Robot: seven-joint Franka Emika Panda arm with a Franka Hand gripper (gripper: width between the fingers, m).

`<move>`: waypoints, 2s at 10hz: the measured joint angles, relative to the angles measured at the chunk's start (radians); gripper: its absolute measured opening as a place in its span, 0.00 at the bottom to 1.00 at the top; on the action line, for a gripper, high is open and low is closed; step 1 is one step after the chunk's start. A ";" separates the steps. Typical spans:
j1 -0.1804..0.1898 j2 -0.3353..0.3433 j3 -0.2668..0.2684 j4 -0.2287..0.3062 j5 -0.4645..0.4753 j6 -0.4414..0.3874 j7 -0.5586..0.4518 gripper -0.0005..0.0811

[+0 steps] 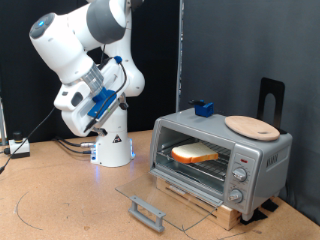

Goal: Make a piece of toast with the oven

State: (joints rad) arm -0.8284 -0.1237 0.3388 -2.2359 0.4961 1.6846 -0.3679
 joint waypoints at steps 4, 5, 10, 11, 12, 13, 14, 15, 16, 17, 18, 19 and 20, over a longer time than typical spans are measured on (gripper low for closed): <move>-0.001 0.071 0.013 0.046 -0.040 -0.097 0.219 0.99; 0.001 0.123 0.021 0.084 -0.093 -0.133 0.260 0.99; -0.004 0.226 0.028 0.155 -0.095 -0.258 0.246 0.99; -0.020 0.232 0.022 0.166 -0.044 -0.362 0.216 0.99; -0.032 0.233 0.012 0.166 -0.026 -0.426 0.187 0.99; -0.042 0.232 0.004 0.156 -0.020 -0.437 0.145 0.99; -0.048 0.231 -0.002 0.136 -0.020 -0.422 0.100 0.99; -0.051 0.231 -0.006 0.105 -0.013 -0.366 0.042 0.99; -0.052 0.231 -0.008 0.067 -0.006 -0.297 0.020 0.99; -0.052 0.222 -0.008 0.041 0.004 -0.257 0.014 0.99; -0.052 0.224 -0.008 0.043 0.002 -0.266 0.014 0.99; -0.052 0.232 -0.008 0.045 0.007 -0.289 -0.005 0.99; -0.053 0.246 -0.009 0.042 0.032 -0.290 -0.044 0.99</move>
State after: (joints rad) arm -0.8810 0.1220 0.3296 -2.1942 0.5284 1.3941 -0.4118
